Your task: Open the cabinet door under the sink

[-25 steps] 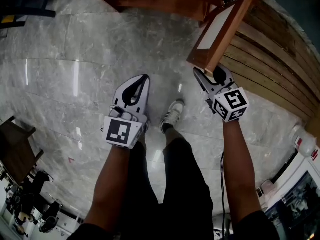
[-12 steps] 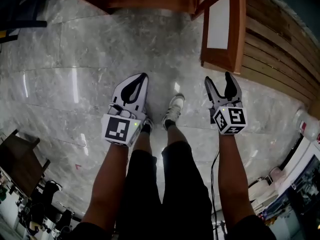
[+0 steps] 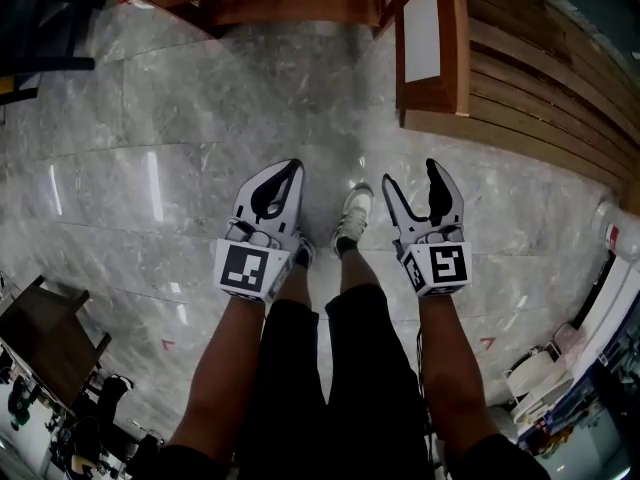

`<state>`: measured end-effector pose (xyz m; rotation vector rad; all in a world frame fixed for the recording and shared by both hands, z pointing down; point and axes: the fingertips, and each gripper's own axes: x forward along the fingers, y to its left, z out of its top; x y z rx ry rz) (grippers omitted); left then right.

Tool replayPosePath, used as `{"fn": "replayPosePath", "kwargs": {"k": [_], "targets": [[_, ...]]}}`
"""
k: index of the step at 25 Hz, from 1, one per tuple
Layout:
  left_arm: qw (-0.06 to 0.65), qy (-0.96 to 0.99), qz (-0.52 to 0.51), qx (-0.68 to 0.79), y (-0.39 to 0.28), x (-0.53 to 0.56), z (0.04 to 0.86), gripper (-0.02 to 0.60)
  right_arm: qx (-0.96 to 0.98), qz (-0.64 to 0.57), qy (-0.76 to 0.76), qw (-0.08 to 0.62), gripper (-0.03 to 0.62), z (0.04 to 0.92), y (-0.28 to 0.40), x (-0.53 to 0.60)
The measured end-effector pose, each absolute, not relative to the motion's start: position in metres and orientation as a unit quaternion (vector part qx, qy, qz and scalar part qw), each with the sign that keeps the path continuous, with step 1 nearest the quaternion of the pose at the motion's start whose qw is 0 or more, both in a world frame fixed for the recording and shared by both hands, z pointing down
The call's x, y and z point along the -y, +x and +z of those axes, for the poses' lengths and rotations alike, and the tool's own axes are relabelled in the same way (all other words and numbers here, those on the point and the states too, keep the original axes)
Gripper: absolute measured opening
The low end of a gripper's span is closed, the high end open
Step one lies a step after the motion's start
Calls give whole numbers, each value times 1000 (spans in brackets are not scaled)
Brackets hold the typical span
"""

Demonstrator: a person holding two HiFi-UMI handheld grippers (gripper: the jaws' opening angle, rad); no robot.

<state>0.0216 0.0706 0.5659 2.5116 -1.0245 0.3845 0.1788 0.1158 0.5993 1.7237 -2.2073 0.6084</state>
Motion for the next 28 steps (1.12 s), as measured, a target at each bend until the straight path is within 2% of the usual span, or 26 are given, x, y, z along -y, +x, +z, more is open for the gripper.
{"fn": "replayPosePath", "kwargs": {"k": [5,8,13,15,16,22,28], "targets": [[204,899,121,368,15,-81,544,23,766,190,600,133,325,566,163,-132],[202,901,114,367,11,-84,536,23,765,177,606,131,283,551,157,-138],[197,904,104,364,3,-88,517,23,751,160,627,134,153,531,153,-146],[194,906,103,362,-2,-88,511,23,745,151,635,135,48,522,151,-145],[193,907,103,360,-4,-88,509,23,745,148,637,134,27,518,148,-145],[189,910,109,351,-21,-92,477,23,756,132,632,106,23,475,121,-150],[176,915,74,356,-37,-89,385,23,768,115,625,78,23,396,89,-146]]}}
